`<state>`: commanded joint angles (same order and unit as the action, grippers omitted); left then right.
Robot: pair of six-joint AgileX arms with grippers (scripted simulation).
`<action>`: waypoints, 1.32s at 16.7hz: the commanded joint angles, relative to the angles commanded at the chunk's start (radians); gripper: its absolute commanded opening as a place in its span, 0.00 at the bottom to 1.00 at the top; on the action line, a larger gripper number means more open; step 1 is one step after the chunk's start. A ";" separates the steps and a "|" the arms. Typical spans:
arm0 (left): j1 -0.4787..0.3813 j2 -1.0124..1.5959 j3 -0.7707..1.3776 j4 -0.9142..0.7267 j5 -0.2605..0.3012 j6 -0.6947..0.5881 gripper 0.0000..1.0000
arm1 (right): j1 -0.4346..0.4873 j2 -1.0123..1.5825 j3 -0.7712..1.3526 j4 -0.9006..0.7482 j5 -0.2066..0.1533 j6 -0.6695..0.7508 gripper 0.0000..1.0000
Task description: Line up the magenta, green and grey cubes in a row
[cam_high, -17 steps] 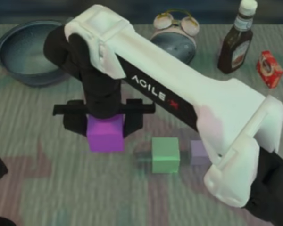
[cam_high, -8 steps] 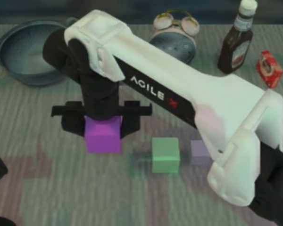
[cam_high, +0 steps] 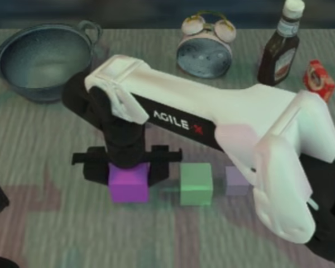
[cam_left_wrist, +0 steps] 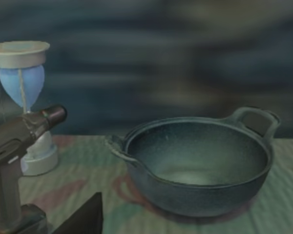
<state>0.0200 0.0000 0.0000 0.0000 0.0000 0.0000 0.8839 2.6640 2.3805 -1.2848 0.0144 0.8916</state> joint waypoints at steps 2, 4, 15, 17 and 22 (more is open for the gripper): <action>0.000 0.000 0.000 0.000 0.000 0.000 1.00 | 0.001 -0.004 -0.015 0.015 0.000 0.001 0.00; 0.000 0.000 0.000 0.000 0.000 0.000 1.00 | 0.001 -0.004 -0.015 0.015 0.000 0.001 0.00; 0.000 0.000 0.000 0.000 0.000 0.000 1.00 | 0.001 -0.004 -0.015 0.015 0.000 0.001 0.75; 0.000 0.000 0.000 0.000 0.000 0.000 1.00 | 0.001 -0.004 -0.015 0.015 0.000 0.001 0.90; 0.000 0.000 0.000 0.000 0.000 0.000 1.00 | 0.001 -0.004 -0.015 0.015 0.000 0.001 1.00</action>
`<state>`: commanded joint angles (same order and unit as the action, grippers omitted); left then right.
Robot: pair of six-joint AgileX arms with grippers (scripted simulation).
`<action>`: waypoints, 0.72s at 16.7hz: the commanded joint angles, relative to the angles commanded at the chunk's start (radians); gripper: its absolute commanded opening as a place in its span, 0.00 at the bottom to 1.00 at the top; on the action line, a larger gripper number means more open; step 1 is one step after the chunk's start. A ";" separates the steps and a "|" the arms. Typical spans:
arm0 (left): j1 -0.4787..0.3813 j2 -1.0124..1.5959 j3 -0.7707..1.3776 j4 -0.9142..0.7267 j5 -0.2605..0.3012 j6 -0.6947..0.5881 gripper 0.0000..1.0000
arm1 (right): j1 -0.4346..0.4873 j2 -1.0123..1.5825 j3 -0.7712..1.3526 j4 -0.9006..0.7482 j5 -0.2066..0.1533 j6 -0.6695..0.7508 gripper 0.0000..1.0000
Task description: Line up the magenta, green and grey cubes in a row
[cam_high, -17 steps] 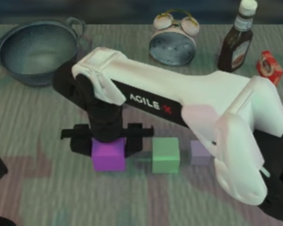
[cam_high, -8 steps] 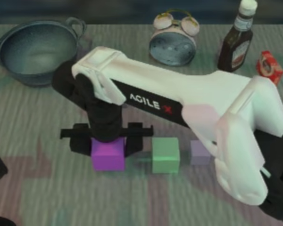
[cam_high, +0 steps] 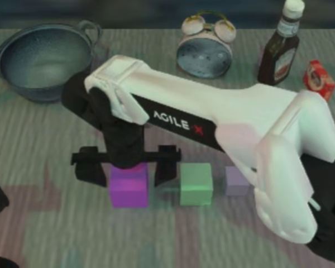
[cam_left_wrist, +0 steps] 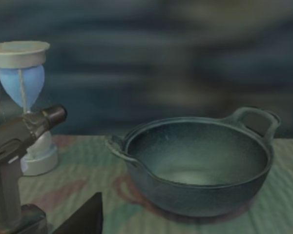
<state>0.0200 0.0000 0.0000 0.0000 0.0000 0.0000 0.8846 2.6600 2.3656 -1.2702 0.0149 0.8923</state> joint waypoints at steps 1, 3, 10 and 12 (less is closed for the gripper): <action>0.000 0.000 0.000 0.000 0.000 0.000 1.00 | 0.000 0.000 0.000 0.000 0.000 0.000 1.00; 0.000 0.000 0.000 0.000 0.000 0.000 1.00 | 0.000 0.000 0.000 0.000 0.000 0.000 1.00; 0.000 0.000 0.000 0.000 0.000 0.000 1.00 | 0.002 0.039 0.119 -0.099 -0.001 0.003 1.00; 0.000 0.000 0.000 0.000 0.000 0.000 1.00 | 0.005 0.067 0.238 -0.181 -0.001 0.003 1.00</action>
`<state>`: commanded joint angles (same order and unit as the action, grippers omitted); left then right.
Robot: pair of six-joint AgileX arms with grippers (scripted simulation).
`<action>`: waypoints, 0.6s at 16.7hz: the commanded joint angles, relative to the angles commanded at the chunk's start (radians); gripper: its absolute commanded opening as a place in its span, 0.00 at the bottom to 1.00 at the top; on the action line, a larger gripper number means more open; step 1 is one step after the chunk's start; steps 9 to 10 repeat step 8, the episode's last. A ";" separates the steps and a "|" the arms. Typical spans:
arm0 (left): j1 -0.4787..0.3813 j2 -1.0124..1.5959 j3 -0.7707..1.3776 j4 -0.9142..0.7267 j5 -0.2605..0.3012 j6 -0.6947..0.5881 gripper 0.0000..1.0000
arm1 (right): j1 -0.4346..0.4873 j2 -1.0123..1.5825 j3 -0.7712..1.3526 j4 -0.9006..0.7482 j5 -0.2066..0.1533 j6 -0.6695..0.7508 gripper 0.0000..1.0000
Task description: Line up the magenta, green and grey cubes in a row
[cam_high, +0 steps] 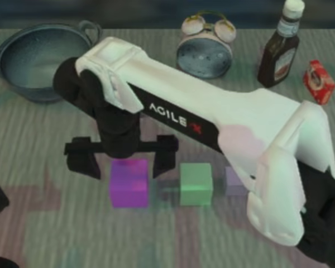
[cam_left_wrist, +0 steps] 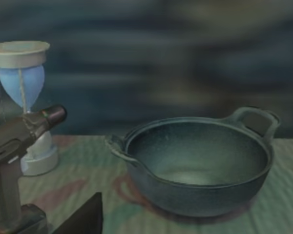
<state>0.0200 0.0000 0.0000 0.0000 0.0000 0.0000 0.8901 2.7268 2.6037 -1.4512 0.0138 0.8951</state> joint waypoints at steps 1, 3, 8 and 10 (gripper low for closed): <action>0.000 0.000 0.000 0.000 0.000 0.000 1.00 | 0.001 0.014 0.068 -0.043 0.000 0.000 1.00; 0.000 0.000 0.000 0.000 0.000 0.000 1.00 | 0.002 0.040 0.186 -0.127 0.001 0.000 1.00; 0.000 0.000 0.000 0.000 0.000 0.000 1.00 | 0.001 0.063 0.299 -0.225 0.003 -0.002 1.00; 0.000 0.000 0.000 0.000 0.000 0.000 1.00 | 0.001 0.063 0.299 -0.225 0.003 -0.002 1.00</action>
